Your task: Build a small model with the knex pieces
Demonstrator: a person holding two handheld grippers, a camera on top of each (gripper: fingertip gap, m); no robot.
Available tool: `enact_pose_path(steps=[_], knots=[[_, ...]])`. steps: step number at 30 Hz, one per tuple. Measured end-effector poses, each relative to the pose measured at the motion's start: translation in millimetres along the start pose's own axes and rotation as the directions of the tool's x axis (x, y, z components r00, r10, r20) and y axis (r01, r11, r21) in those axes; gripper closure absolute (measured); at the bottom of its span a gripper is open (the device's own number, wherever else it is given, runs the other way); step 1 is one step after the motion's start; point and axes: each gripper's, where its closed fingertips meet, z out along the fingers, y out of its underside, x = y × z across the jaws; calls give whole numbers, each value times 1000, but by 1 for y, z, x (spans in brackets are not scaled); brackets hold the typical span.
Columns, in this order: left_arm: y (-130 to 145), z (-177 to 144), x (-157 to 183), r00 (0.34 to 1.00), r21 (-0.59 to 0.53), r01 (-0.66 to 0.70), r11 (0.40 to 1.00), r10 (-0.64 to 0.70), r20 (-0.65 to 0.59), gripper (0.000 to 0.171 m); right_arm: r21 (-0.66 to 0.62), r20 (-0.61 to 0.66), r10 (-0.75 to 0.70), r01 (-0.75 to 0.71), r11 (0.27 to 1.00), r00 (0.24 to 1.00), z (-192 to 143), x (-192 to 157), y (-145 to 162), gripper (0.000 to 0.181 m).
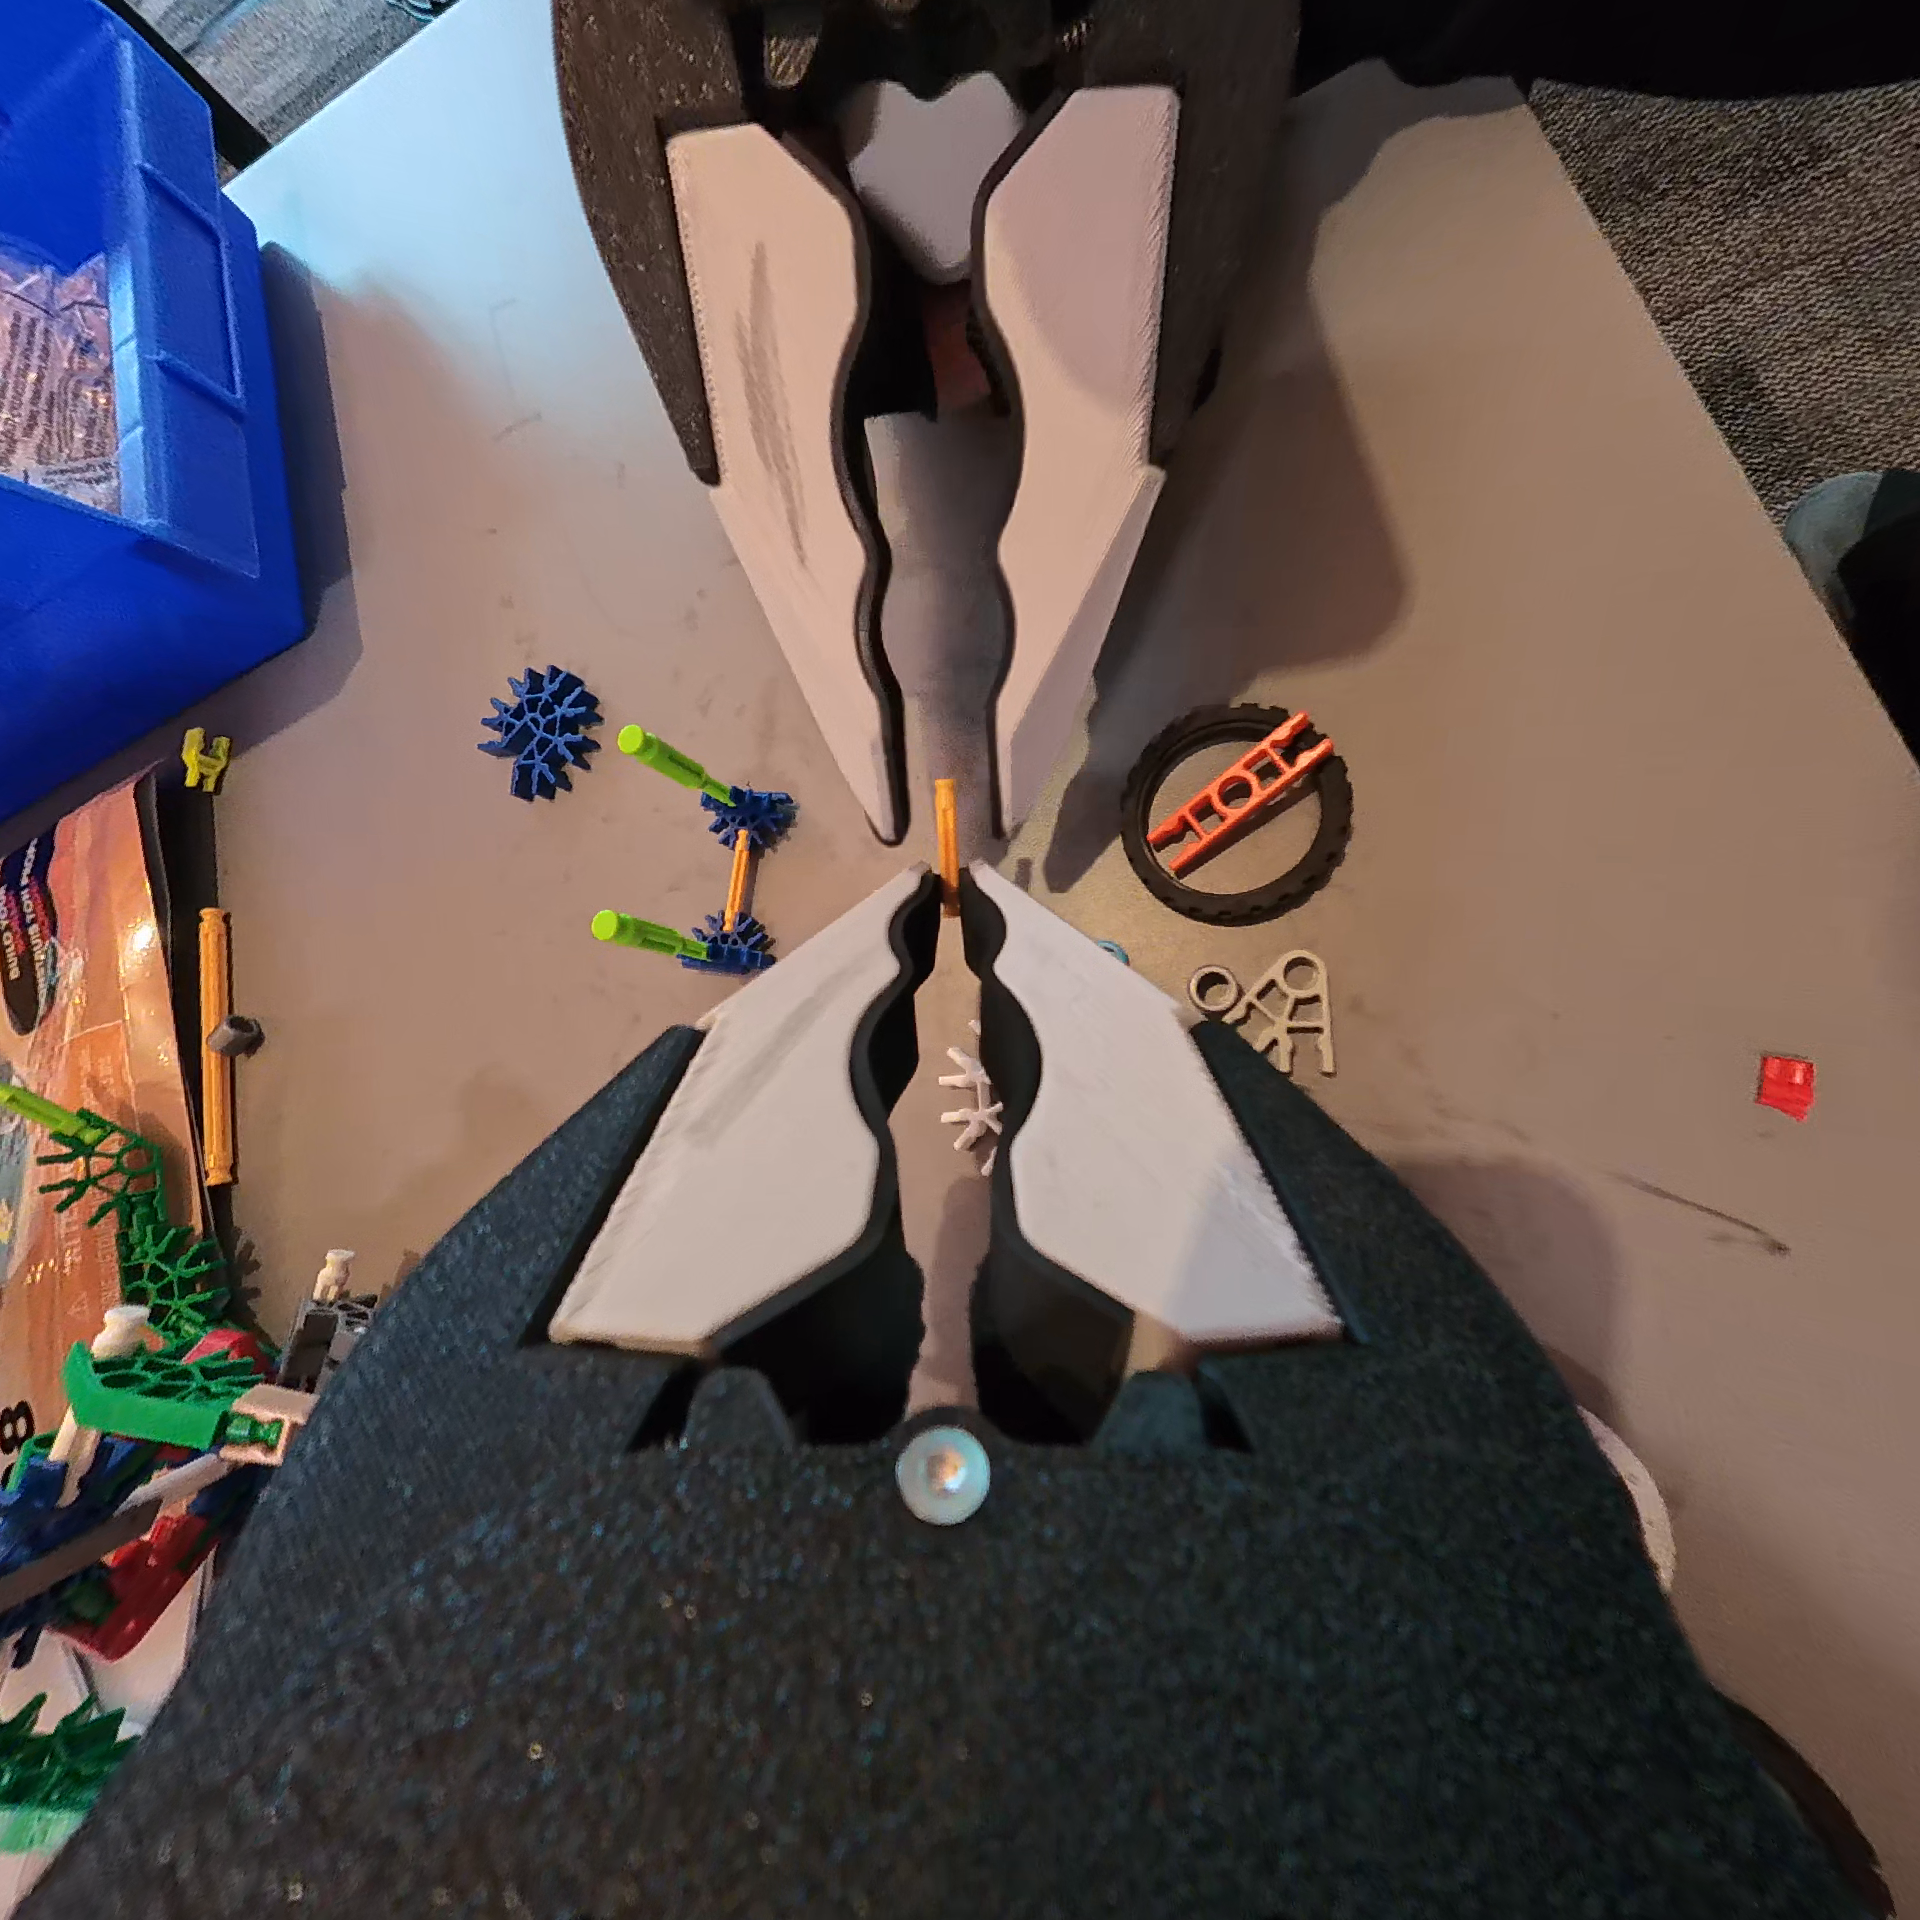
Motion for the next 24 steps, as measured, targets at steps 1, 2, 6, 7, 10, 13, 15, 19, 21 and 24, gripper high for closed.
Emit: enact_pose_path(steps=[1, 2, 6, 7, 10, 13, 15, 19, 21, 24], knots=[[0, 0, 0, 1000, 0, 0, 1000, 0, 0, 170, 2, 1, -1, 1, 1000, 1000, 0, 0, 0, 165], [0, 0, 0, 1000, 0, -1, 1000, 1, 0, 170, 2, 1, -2, 2, 1000, 1000, 0, 0, 0, 165], [0, 2, 1, 1000, -2, -5, 1000, 5, 0, 170, -6, 0, -9, 9, 1000, 1000, 1, -1, 1, 173], [-1, 3, 1, 1000, 2, -6, 1000, 6, 0, 171, -6, 0, -12, 12, 1000, 1000, 1, -1, 1, 177], [-1, 3, 1, 1000, 1, -8, 1000, 8, 1, 170, -11, -3, -18, 18, 1000, 1000, 1, -1, 1, 178], [-1, 3, 0, 1000, 5, -4, 1000, 4, 1, 170, -14, -7, -18, 18, 1000, 1000, 1, 0, 2, 178], [-1, 3, 0, 1000, 5, -5, 1000, 5, 5, 170, -16, -11, -14, 14, 1000, 1000, 1, 1, 3, 174], [-2, 3, -1, 1000, 8, -5, 1000, 5, 6, 170, -30, -11, -24, 23, 999, 1000, 2, 0, 4, 174], [-2, 4, 0, 1000, 9, -5, 1000, 5, 3, 170, -33, -9, -30, 30, 999, 999, 2, -1, 5, 179], [-3, 4, 0, 1000, 11, -7, 1000, 7, 2, 170, -33, -11, -32, 31, 999, 999, 2, -1, 5, 179]])
